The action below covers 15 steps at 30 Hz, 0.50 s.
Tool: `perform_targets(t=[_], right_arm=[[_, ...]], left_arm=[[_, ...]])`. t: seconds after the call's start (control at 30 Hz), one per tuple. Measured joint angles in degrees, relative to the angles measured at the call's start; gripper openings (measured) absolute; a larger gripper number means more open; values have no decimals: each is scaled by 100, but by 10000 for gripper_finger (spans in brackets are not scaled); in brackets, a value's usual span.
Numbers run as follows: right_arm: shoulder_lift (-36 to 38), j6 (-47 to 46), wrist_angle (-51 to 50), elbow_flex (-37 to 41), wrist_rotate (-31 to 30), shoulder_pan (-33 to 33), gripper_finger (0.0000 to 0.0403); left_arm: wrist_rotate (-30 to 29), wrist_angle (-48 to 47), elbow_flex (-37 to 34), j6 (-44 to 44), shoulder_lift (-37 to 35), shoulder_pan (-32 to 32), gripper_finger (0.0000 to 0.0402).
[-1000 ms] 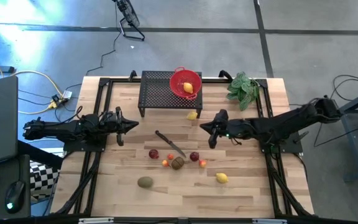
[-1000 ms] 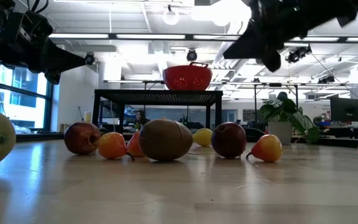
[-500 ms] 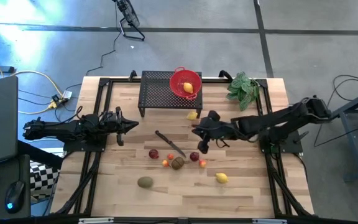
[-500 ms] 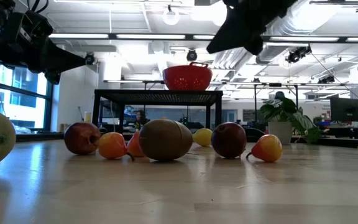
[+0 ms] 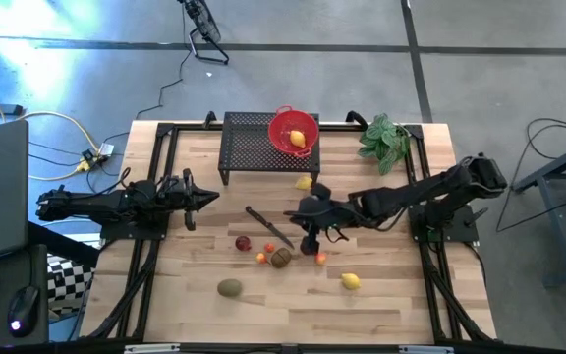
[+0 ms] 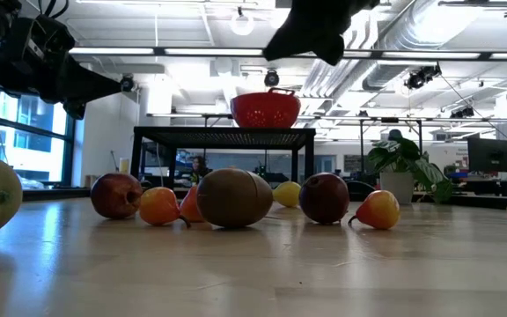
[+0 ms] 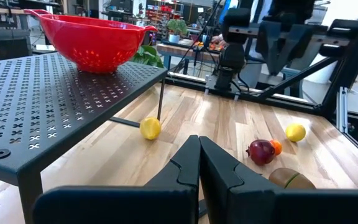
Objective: Pick & Place Fruit
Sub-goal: Put the right pomegranate into the colander on the shelf
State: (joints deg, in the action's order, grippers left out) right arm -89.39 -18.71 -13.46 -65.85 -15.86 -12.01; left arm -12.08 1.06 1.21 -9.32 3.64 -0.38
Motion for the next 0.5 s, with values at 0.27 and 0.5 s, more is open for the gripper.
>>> perform_targets(t=[0.27, 0.5], right_arm=[[-6, 211, 2, -30, -17, -37, 2], [-6, 379, 5, -30, -100, -37, 4]], left_arm=[[0, 0, 0, 0, 0, 0, 0], [0, 0, 0, 0, 0, 0, 0]])
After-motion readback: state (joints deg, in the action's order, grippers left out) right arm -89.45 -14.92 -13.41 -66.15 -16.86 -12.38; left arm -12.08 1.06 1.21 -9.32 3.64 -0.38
